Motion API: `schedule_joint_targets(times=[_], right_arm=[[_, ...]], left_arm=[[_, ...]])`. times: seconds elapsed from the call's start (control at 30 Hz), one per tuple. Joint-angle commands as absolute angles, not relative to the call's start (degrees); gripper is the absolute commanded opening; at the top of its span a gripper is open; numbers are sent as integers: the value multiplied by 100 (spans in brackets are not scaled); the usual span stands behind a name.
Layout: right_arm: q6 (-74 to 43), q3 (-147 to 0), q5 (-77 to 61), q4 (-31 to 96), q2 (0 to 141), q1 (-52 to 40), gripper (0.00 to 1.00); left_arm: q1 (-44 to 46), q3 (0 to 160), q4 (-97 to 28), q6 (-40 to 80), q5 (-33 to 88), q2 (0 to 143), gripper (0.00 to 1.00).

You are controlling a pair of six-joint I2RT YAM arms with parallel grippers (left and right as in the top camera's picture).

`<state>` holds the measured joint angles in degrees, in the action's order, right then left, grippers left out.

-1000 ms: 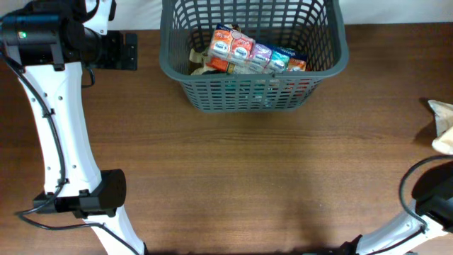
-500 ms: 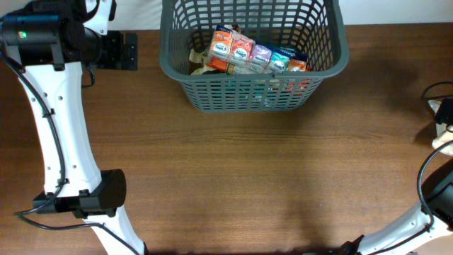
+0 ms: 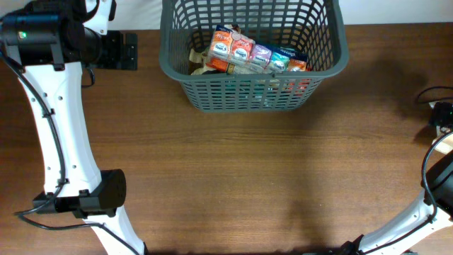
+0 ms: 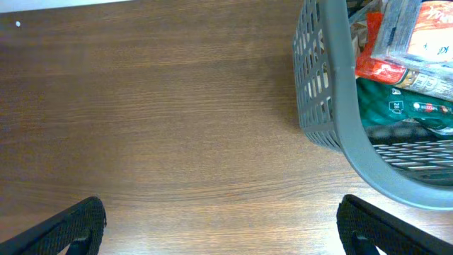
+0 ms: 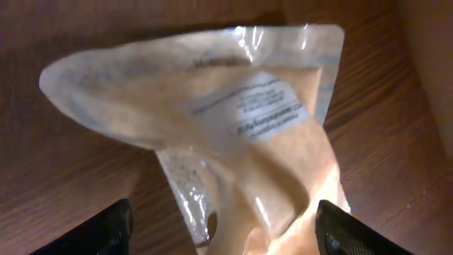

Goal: Pack container
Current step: 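Move the right gripper to the beige paper bag and grasp it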

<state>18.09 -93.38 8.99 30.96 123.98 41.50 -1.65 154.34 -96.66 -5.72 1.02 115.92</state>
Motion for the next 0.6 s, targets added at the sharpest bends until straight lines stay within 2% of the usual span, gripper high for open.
schedule_joint_targets(times=[0.0,0.3,0.37,0.43,0.5,0.57], right_arm=[[1822,-9306,993,3017,12591,4165,80],[1820,-9306,1122,2816,12923,4176,79],[1820,-9306,1122,2810,12980,4178,72],[1815,-9306,1125,2862,13141,4178,55],[1798,-9306,1125,2888,13200,4176,51],[1796,-9306,1122,2895,13227,4176,42]], left_arm=[[-178,15412,-9666,-519,60,11452,99],[-178,15412,-9666,-519,60,11452,99],[-178,15412,-9668,-519,60,11452,99],[-178,15412,-9666,-519,60,11452,99],[-178,15412,-9668,-519,60,11452,99],[-178,15412,-9666,-519,60,11452,99]])
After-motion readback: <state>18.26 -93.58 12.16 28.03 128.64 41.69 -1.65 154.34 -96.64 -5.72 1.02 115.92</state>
